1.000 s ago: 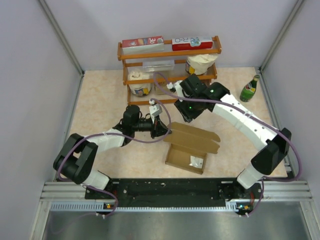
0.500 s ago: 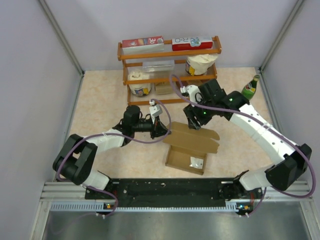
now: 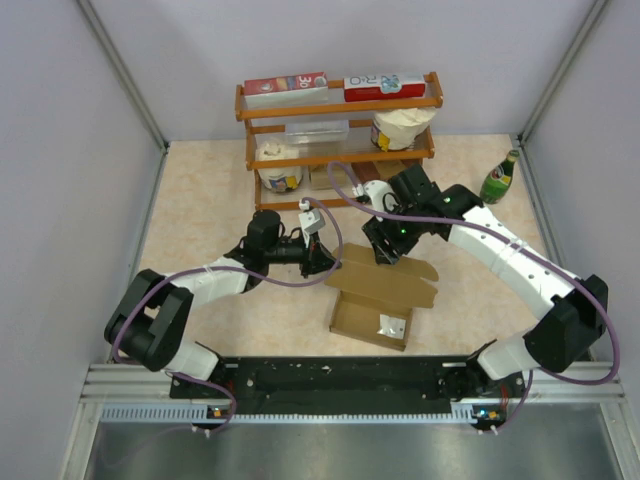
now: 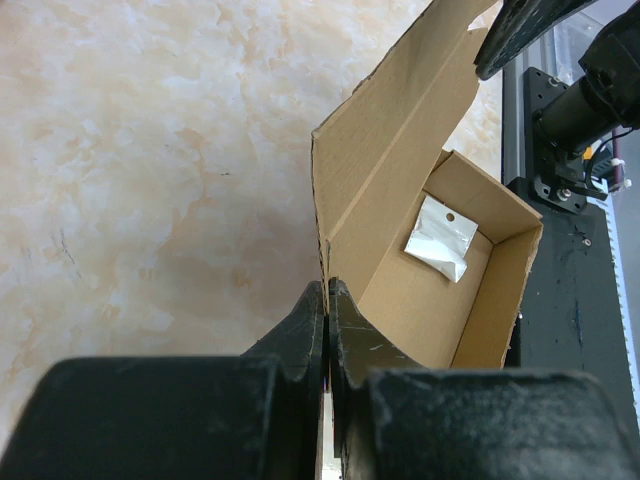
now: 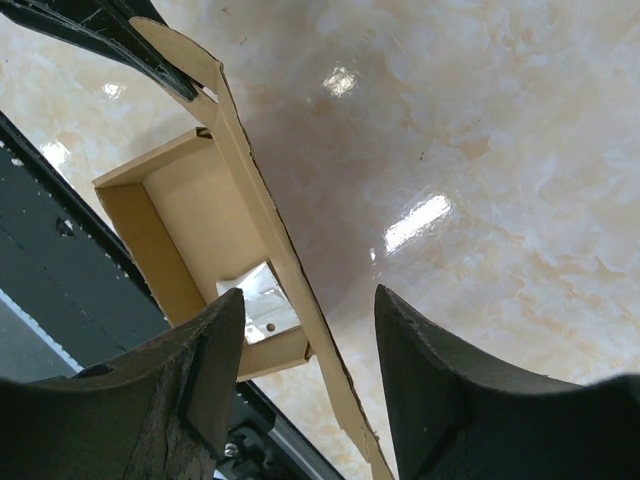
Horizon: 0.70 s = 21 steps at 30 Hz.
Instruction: Fold the paper box
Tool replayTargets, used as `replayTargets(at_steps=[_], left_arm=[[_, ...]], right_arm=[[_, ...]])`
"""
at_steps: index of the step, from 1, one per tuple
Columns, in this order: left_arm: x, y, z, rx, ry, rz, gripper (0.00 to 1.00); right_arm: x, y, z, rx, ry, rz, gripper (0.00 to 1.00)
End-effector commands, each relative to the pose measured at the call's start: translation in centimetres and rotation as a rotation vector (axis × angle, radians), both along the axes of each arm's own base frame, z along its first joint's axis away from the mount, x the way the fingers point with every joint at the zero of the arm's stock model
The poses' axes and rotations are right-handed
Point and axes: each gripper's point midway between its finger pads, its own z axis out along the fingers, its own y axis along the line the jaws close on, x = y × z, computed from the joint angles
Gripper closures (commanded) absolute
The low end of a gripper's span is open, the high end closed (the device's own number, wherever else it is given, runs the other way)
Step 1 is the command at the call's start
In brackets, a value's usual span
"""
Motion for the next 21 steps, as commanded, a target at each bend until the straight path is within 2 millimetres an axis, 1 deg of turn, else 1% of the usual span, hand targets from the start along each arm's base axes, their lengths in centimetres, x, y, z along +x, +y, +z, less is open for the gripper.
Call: replayTargets(at_steps=[1, 3, 6, 8, 10, 12, 19, 21], left_arm=[[0.8, -0.2, 2.3, -0.024, -0.081, 0.005, 0.98], [0.8, -0.2, 2.4, -0.024, -0.085, 0.006, 0.98], [0.9, -0.2, 2.4, -0.022, -0.086, 0.008, 0.98], [0.9, -0.2, 2.3, -0.020, -0.085, 0.011, 0.98], [0.9, -0.2, 2.4, -0.020, -0.087, 0.013, 0.97], [0.9, -0.2, 2.3, -0.021, -0.083, 0.010, 0.95], [0.3, -0.3, 2.5, -0.033, -0.072, -0.021, 0.72], [0.2, -0.3, 2.4, -0.033, -0.068, -0.029, 0.69]], right_arm=[[0.3, 0.8, -0.3, 0.017, -0.002, 0.032, 0.47], [0.2, 0.9, -0.4, 0.019, 0.003, 0.035, 0.50], [0.0, 1.2, -0.5, 0.031, 0.018, 0.042, 0.60], [0.0, 1.3, -0.6, 0.033, 0.026, 0.042, 0.72], [-0.1, 1.4, -0.5, 0.039, 0.031, 0.040, 1.00], [-0.1, 1.5, -0.4, 0.043, 0.033, 0.037, 1.00], [0.2, 1.6, 0.6, 0.060, 0.001, 0.048, 1.00], [0.2, 1.6, 0.9, 0.063, -0.009, 0.053, 1.00]])
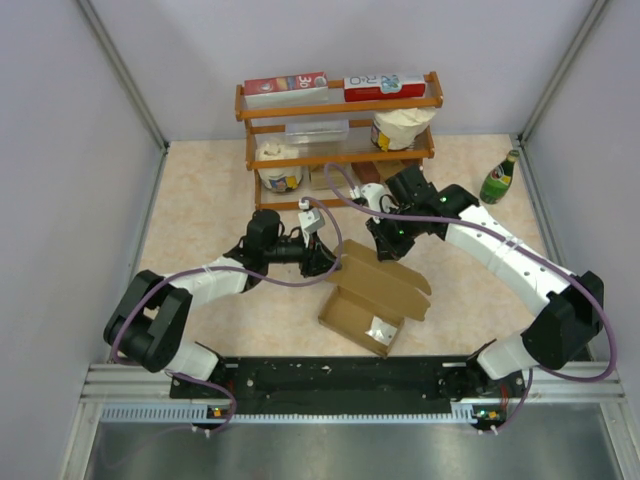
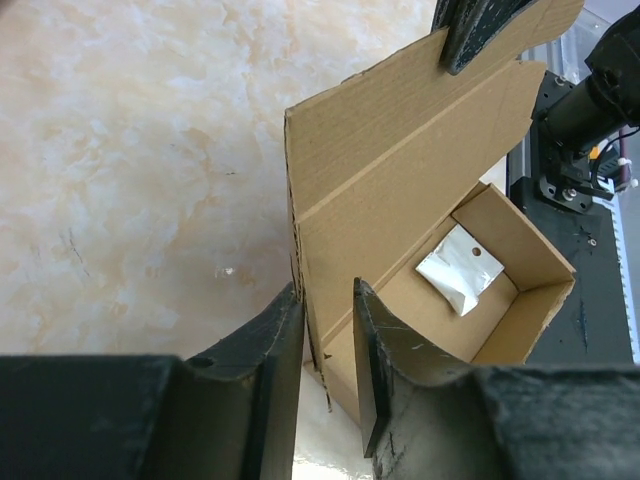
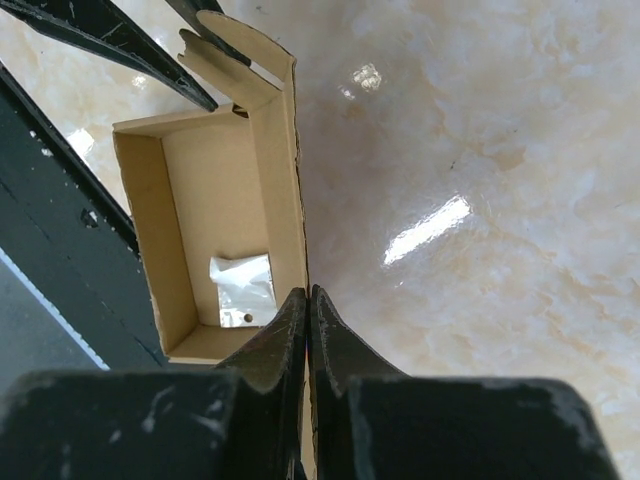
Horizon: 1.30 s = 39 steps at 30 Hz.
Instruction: Fold the paper box
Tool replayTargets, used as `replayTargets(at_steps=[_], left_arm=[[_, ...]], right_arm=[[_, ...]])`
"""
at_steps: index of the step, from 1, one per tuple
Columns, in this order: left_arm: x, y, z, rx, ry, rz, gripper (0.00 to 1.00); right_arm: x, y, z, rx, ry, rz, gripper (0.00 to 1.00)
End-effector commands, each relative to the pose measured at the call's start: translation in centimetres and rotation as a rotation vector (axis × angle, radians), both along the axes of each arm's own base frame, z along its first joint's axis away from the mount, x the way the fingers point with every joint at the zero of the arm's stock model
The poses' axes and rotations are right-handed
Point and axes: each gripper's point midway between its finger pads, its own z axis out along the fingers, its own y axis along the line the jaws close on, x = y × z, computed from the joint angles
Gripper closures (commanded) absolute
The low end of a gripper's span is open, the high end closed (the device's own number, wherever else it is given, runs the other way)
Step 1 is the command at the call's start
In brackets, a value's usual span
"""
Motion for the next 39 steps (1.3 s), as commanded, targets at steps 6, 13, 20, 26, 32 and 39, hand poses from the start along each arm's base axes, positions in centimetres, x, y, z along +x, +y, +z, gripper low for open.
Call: replayTargets(at_steps=[6, 13, 20, 26, 32, 39], left_arm=[[0.3, -0.5, 2.0, -0.029, -0.051, -0.031, 0.69], [0.4, -0.8, 1.4, -0.006, -0.040, -0.028, 0.72], [0.5, -1.1, 0.7, 0.034, -0.037, -0.038, 0.74], [0.8, -1.1, 0.1, 0.077, -0.043, -0.015, 0.69], [1.1, -0.8, -0.1, 0.100, -0.047, 0.010, 0.79], [1.0, -1.1, -0.1, 0.090, -0.024, 0.003, 0.97]], right_arm=[[0.5, 0.9, 2.1, 0.057, -0.058, 0.031, 1.00], [0.2, 1.0, 2.3, 0.068, -0.057, 0.041, 1.00], [0.1, 1.1, 2.4, 0.074, -0.058, 0.043, 1.00], [0.1, 1.0, 2.6, 0.076, -0.063, 0.045, 1.00], [0.1, 1.1, 2.6, 0.076, -0.063, 0.045, 1.00], [0.1, 1.0, 2.6, 0.076, -0.063, 0.043, 1.00]])
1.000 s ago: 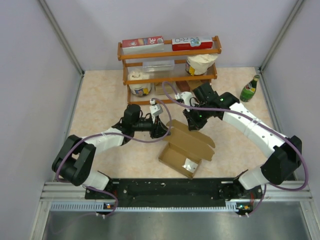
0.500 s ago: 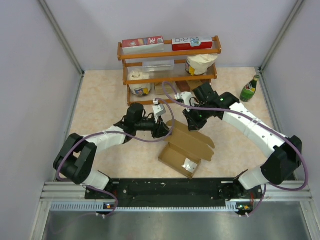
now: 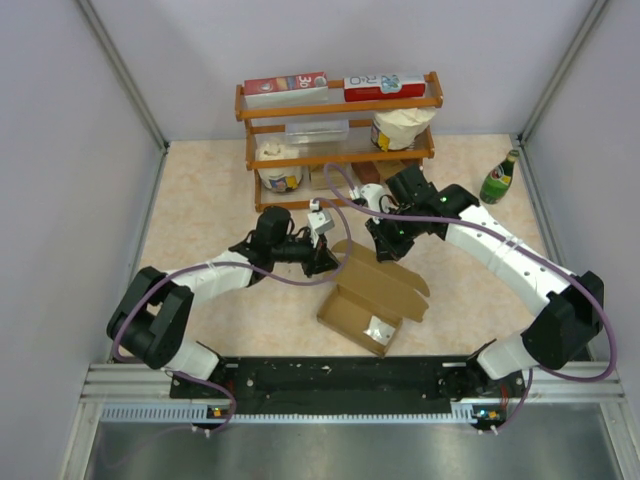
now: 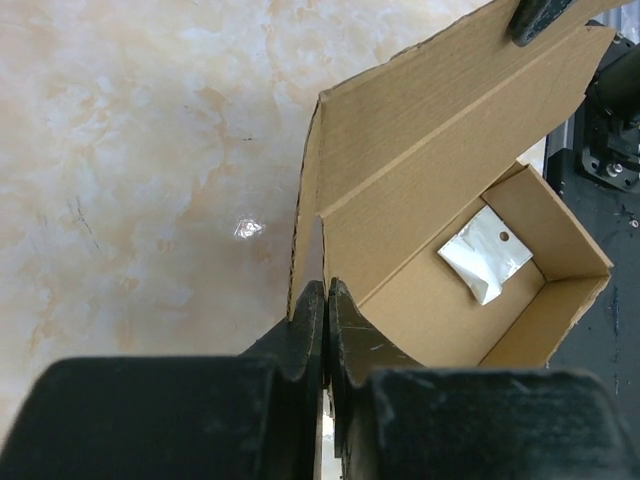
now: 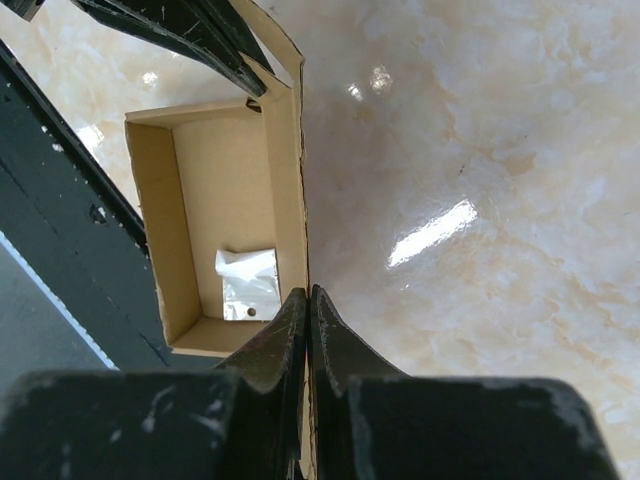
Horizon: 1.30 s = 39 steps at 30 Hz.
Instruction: Fold the paper box
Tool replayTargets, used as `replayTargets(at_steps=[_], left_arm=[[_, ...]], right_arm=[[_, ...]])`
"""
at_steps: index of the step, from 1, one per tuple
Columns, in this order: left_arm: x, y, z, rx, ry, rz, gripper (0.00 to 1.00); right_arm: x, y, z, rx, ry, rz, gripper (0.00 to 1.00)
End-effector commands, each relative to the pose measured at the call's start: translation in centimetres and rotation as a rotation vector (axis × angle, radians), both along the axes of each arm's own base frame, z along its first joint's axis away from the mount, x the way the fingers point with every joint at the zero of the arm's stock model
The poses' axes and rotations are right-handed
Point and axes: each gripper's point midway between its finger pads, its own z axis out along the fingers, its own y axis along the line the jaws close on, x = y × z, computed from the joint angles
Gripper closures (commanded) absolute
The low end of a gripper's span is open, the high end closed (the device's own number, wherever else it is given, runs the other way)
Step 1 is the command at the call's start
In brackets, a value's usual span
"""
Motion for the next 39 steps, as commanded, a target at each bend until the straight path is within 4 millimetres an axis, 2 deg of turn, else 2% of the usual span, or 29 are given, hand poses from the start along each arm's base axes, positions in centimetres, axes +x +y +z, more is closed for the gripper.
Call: replayTargets(at_steps=[1, 3, 7, 11, 19, 23, 31, 39], left_arm=[[0.7, -0.8, 1.6, -0.033, -0.027, -0.014, 1.00], [0.7, -0.8, 1.7, -0.032, -0.018, -0.011, 1.00], [1.3, -0.2, 1.8, -0.009, -0.016, 0.055, 1.00], [2.9, 1.5, 1.6, 0.034, -0.053, 0.195, 1.00], [3.9, 3.7, 1.3, 0.051, -0.021, 0.332, 1.00], [4.0, 4.4, 1.0, 0.061, -0.009, 0.356, 1.00], [3.8, 5.5, 0.6, 0.067, -0.008, 0.390, 1.00], [4.1, 5.6, 0.7, 0.061, 0.002, 0.409, 1.00]], right_arm=[[0.4, 0.8, 2.6, 0.065, -0.073, 0.021, 1.00], [0.5, 0.8, 2.8, 0.067, -0.081, 0.020, 1.00], [1.3, 0.6, 3.6, 0.070, -0.118, -0.029, 0.75], [2.7, -1.7, 4.0, 0.030, -0.227, -0.189, 0.53], [1.4, -5.0, 3.5, 0.112, -0.279, -0.396, 0.33], [1.2, -6.2, 1.9, 0.127, -0.241, -0.460, 0.31], [1.5, -6.2, -0.3, 0.171, -0.209, -0.481, 0.30], [0.8, -5.3, -2.0, 0.202, -0.138, -0.469, 0.40]])
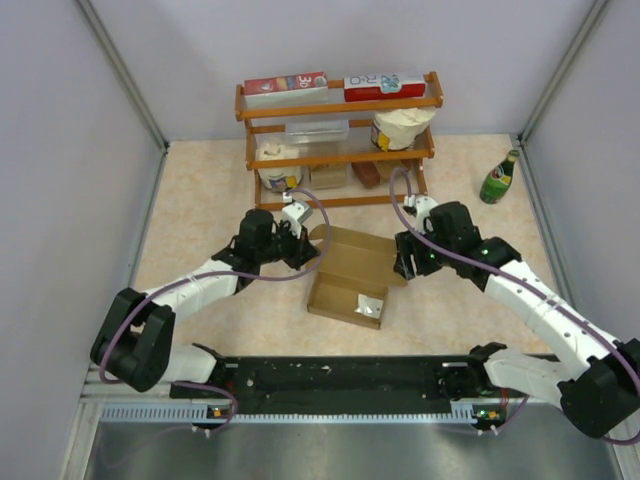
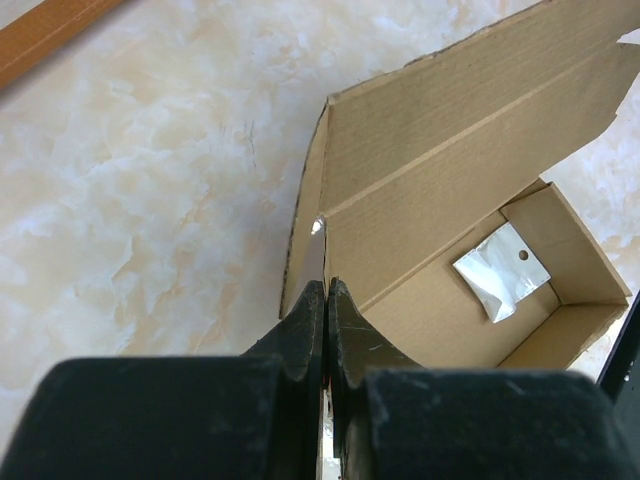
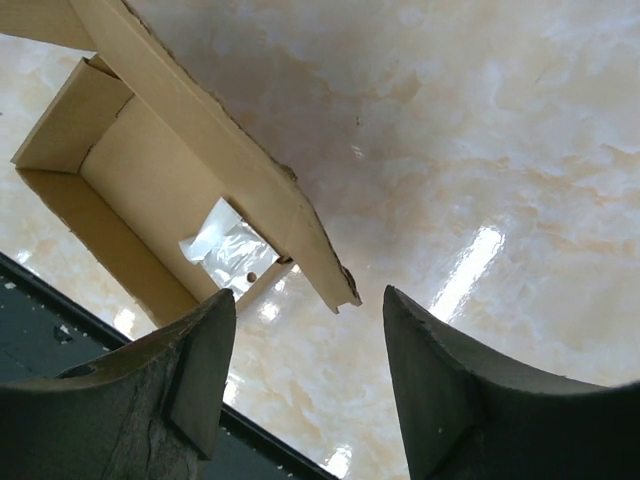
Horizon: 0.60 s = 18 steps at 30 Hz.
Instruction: Fold the paper box
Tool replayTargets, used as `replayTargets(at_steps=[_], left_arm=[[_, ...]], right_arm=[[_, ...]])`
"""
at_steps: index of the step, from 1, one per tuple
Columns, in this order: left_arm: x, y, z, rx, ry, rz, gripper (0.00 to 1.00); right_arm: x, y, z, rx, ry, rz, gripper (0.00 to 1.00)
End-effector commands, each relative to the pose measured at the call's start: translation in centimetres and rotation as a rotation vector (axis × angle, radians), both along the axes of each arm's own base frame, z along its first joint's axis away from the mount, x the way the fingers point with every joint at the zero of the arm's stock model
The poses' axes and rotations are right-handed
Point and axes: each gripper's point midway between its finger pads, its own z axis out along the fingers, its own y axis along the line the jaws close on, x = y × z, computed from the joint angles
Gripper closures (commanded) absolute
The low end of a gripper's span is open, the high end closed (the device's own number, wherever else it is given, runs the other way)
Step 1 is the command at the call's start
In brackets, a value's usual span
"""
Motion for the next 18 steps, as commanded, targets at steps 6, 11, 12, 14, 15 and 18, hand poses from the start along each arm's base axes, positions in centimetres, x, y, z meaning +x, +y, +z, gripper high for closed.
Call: replayTargets(at_steps=[6, 11, 12, 14, 15, 18], left_arm=[[0.1, 0.3, 0.8, -0.023, -0.009, 0.025, 1.00], [0.2, 0.3, 0.7, -0.023, -0.012, 0.031, 1.00], [0.2, 0.3, 0.8, -0.022, -0.012, 0.033, 1.00], [0.3, 0.4, 0.8, -0.021, -0.016, 0.034, 1.00], [0.3, 0.4, 0.8, -0.021, -0.018, 0.034, 1.00], [0.5, 0.5, 0.7, -0.017, -0.016, 0.041, 1.00]], right_arm=[[1.0, 1.0, -0.2, 0.064, -0.013, -0.009, 0.47], [1.6, 0.9, -1.0, 0.040, -0.010, -0.019, 0.51], [1.7, 1.0, -1.0, 0.039, -0.010, -0.019, 0.51], [2.0, 1.0, -1.2, 0.030, -0.011, -0.021, 0.52], [2.1, 0.9, -1.3, 0.028, -0.012, -0.023, 0.52], [2.2, 1.0, -1.5, 0.026, -0.010, -0.022, 0.54]])
